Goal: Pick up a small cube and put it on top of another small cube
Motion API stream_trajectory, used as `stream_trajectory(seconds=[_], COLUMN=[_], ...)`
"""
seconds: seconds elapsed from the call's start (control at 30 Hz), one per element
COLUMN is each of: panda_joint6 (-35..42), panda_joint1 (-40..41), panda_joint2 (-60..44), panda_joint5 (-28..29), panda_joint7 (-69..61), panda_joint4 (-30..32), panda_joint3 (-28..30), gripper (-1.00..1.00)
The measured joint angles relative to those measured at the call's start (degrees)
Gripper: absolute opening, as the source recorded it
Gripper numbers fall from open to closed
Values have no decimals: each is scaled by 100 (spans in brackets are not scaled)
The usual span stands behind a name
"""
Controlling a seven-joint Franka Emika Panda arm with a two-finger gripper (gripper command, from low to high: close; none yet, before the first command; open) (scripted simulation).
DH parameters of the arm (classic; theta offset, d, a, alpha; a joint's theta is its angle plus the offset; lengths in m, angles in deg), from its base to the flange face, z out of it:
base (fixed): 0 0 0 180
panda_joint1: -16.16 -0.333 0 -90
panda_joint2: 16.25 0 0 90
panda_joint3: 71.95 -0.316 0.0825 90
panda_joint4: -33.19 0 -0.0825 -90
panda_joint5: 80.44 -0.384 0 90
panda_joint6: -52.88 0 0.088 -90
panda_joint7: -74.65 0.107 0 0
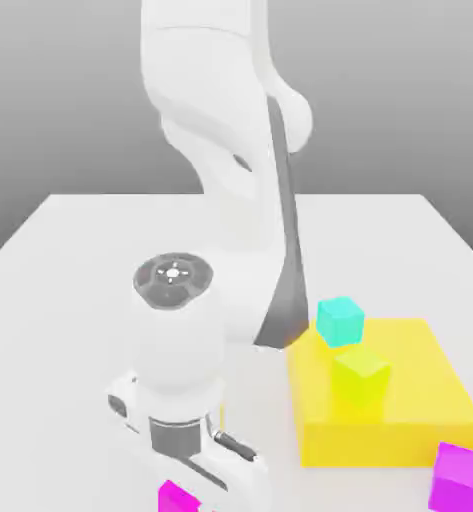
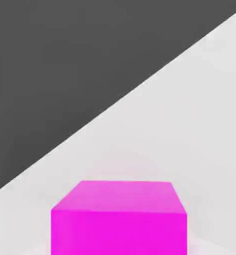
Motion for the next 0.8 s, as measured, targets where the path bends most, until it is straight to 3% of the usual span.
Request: stream_trajectory(seconds=[0.27,0.8], panda_joint6=[828,2155], panda_joint1=[-329,-2275], panda_joint2=[1635,4975], panda_joint5=[-27,-871], panda_joint7=[-932,-4063], panda_joint4=[814,2814], panda_joint3=[-514,-919], gripper=[-100,-100])
